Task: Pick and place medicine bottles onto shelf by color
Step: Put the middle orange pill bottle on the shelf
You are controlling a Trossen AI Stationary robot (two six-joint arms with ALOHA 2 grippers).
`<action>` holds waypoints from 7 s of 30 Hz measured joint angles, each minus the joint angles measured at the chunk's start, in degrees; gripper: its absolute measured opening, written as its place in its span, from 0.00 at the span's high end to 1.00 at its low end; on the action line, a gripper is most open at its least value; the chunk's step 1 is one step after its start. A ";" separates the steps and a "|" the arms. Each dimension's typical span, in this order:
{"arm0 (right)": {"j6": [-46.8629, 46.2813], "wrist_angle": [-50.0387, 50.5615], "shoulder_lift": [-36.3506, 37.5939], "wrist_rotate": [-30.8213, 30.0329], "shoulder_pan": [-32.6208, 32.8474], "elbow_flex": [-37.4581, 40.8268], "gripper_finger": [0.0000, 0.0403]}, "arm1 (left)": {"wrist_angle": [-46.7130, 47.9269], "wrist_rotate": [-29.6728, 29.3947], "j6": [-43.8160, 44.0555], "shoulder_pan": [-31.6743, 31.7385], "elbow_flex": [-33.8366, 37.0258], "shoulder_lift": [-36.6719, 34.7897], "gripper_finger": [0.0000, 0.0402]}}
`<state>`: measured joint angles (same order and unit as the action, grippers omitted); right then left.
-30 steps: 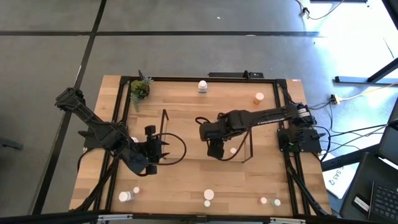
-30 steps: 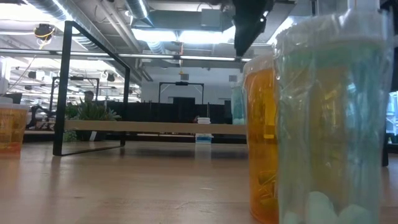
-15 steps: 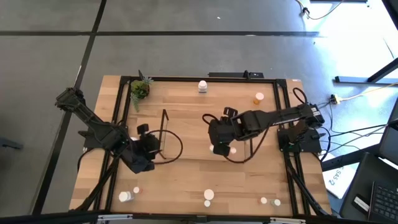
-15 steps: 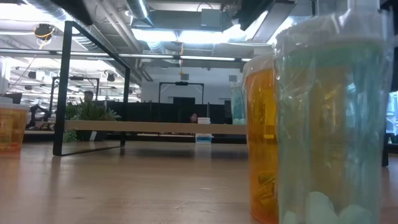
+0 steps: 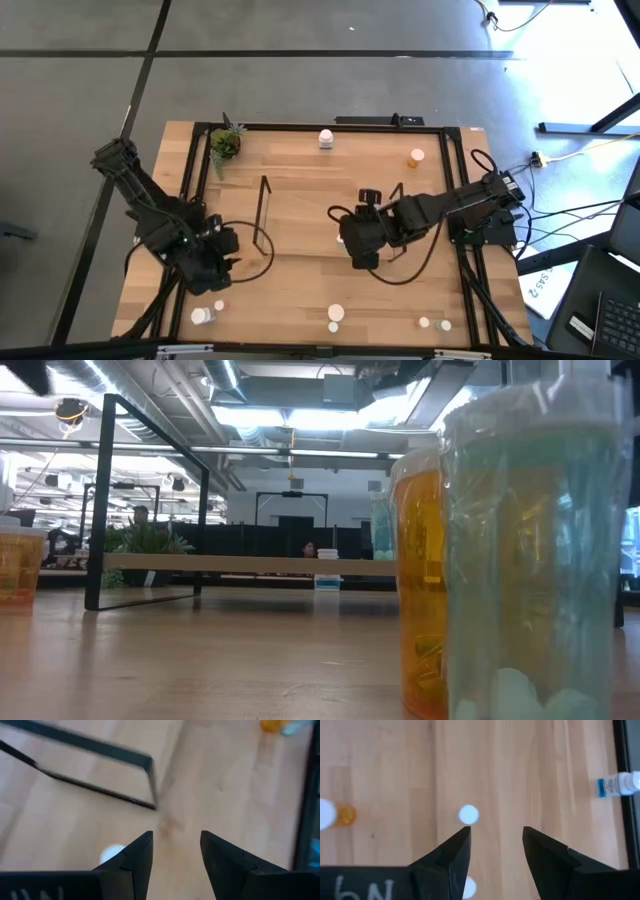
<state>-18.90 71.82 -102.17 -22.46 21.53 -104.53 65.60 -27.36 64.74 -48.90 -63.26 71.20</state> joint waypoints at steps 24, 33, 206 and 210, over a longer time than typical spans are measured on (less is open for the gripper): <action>1.40 -9.17 0.00 1.27 2.81 0.00 0.55 | -9.92 11.90 -0.88 -12.95 0.00 6.28 0.61; 1.40 -12.25 0.00 3.54 2.81 0.00 0.55 | -11.83 12.05 6.05 -14.83 0.00 12.31 0.61; 4.40 -15.31 -0.07 -13.91 2.59 0.02 0.55 | -4.66 11.34 -14.09 11.78 15.17 -19.80 0.62; 4.39 -15.31 -0.07 -13.90 2.59 0.02 0.55 | -5.17 10.01 -13.82 11.78 15.17 -19.80 0.62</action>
<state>-14.50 56.51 -102.24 -36.36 24.12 -104.51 60.42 -17.35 50.92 -37.12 -48.10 51.40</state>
